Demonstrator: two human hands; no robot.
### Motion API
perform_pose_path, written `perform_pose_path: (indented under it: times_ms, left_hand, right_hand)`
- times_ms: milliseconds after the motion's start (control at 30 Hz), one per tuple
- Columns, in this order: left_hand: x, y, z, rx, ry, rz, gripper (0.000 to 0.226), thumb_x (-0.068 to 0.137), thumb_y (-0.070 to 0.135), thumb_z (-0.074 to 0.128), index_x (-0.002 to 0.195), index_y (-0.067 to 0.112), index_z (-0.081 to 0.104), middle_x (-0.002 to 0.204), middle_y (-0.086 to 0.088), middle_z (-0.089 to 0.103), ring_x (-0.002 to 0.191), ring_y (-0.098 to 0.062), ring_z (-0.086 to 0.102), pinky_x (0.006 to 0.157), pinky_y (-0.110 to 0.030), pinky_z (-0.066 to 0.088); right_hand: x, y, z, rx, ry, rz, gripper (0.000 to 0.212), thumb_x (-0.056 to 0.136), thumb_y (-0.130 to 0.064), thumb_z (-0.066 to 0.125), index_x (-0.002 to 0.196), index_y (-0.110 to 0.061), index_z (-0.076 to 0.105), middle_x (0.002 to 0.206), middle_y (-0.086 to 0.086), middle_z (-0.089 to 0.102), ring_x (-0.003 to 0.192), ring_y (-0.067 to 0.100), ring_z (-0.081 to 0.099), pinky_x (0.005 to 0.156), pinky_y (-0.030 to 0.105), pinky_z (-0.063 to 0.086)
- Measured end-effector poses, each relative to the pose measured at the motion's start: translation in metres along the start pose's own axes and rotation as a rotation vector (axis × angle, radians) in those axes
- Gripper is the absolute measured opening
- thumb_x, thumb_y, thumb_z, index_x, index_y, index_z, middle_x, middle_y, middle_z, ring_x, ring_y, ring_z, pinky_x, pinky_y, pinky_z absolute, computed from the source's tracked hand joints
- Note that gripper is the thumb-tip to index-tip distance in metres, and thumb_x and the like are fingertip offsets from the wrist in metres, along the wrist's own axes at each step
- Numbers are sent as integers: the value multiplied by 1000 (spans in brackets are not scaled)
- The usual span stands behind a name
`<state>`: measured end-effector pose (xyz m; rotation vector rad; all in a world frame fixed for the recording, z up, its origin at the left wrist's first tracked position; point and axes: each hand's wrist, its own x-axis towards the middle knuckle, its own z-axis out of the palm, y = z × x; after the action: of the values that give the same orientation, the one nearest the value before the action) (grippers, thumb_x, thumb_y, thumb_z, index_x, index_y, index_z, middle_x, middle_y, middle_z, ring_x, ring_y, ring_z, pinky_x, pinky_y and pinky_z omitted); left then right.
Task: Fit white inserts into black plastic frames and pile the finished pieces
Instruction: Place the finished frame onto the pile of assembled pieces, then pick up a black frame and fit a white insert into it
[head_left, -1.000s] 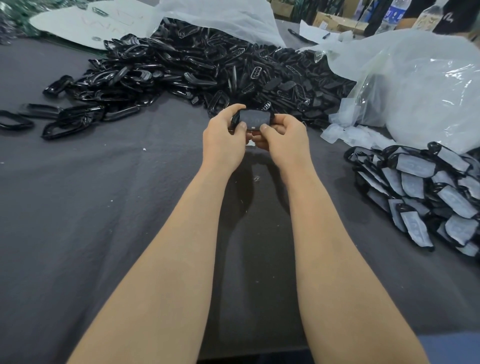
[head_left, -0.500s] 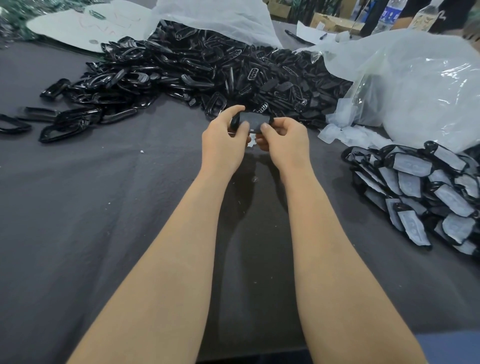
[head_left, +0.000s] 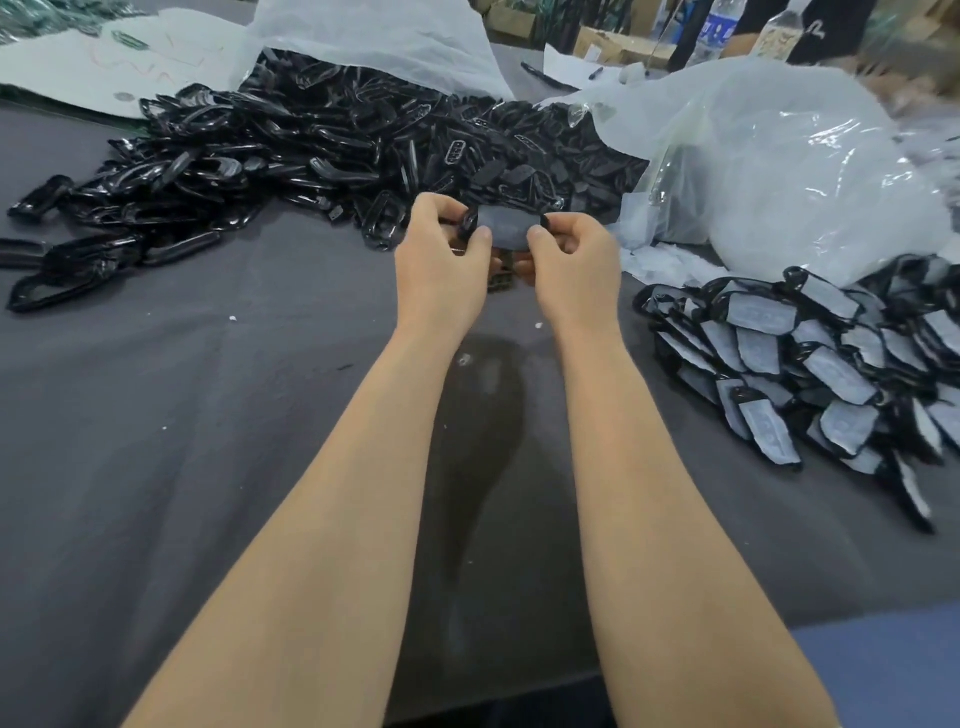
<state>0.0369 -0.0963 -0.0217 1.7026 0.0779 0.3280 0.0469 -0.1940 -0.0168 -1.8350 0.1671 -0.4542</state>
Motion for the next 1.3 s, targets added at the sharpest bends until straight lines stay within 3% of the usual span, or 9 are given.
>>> perform_pose_path:
  times_ms: [167, 300, 367, 467, 600, 867, 1067, 1167, 1300]
  left_hand:
    - [-9, 33, 48, -20, -161, 47, 16, 93, 11, 57, 92, 21, 44, 93, -14, 68, 86, -30, 67, 83, -46, 54]
    - [-33, 49, 99, 38, -272, 95, 9, 94, 13, 54, 99, 17, 49, 96, -9, 68, 84, -22, 64, 70, -26, 47]
    - [-44, 52, 123, 103, -287, 149, 11, 94, 15, 54, 105, 16, 52, 98, -3, 64, 92, -22, 60, 68, -22, 38]
    - [-55, 49, 154, 352, -287, 204, 24, 94, 24, 55, 117, 19, 55, 121, -4, 56, 114, -25, 51, 93, -34, 39]
    - [-63, 40, 174, 539, -275, 206, 30, 94, 31, 55, 122, 22, 54, 139, -4, 38, 131, -27, 34, 108, -39, 26]
    - [-51, 42, 165, 199, -275, 62, 33, 93, 27, 58, 124, 16, 54, 135, -5, 45, 126, -24, 42, 106, -35, 33]
    - [-22, 30, 101, 48, -100, 24, 22, 94, 15, 56, 115, 10, 58, 120, -5, 58, 107, -15, 54, 91, -21, 40]
    - [-4, 16, 55, 50, -3, -8, 21, 95, 12, 52, 114, 9, 58, 111, 0, 60, 97, -10, 54, 87, -18, 42]
    - [13, -3, -2, 65, 166, -78, 19, 94, 12, 51, 112, 12, 59, 110, 0, 60, 92, -8, 54, 81, -17, 42]
  right_hand:
    - [6, -5, -58, -48, 219, 11, 12, 93, -12, 52, 94, -8, 63, 87, 12, 70, 71, 20, 68, 81, 41, 56]
    - [5, 2, -111, -190, 435, 15, 15, 91, -14, 52, 97, -9, 64, 79, -5, 62, 74, 8, 58, 66, 10, 39]
    - [2, 8, -134, -273, 504, 37, 19, 93, -15, 51, 103, -7, 65, 82, -6, 56, 78, 8, 51, 65, 11, 31]
    - [-5, 22, -157, -376, 552, 72, 22, 95, -17, 50, 114, -8, 59, 91, -5, 57, 90, 12, 53, 75, 14, 33]
    - [-8, 37, -166, -585, 587, 135, 22, 94, -22, 51, 115, -14, 56, 115, 4, 60, 114, 26, 48, 95, 37, 34]
    - [-7, 31, -141, -650, 631, -2, 34, 89, -15, 52, 122, -21, 57, 129, 1, 49, 118, 23, 39, 92, 32, 27]
    - [-11, 10, -78, -347, 330, -232, 20, 87, -2, 51, 99, -7, 66, 101, 8, 65, 94, 21, 57, 79, 22, 38]
    - [-9, 3, -30, -355, 45, -150, 21, 93, -11, 49, 106, -8, 65, 105, 8, 66, 97, 22, 59, 77, 23, 40]
    - [-13, -5, 32, -484, -216, -101, 30, 96, -22, 47, 122, -12, 59, 123, 12, 58, 114, 29, 51, 92, 35, 41]
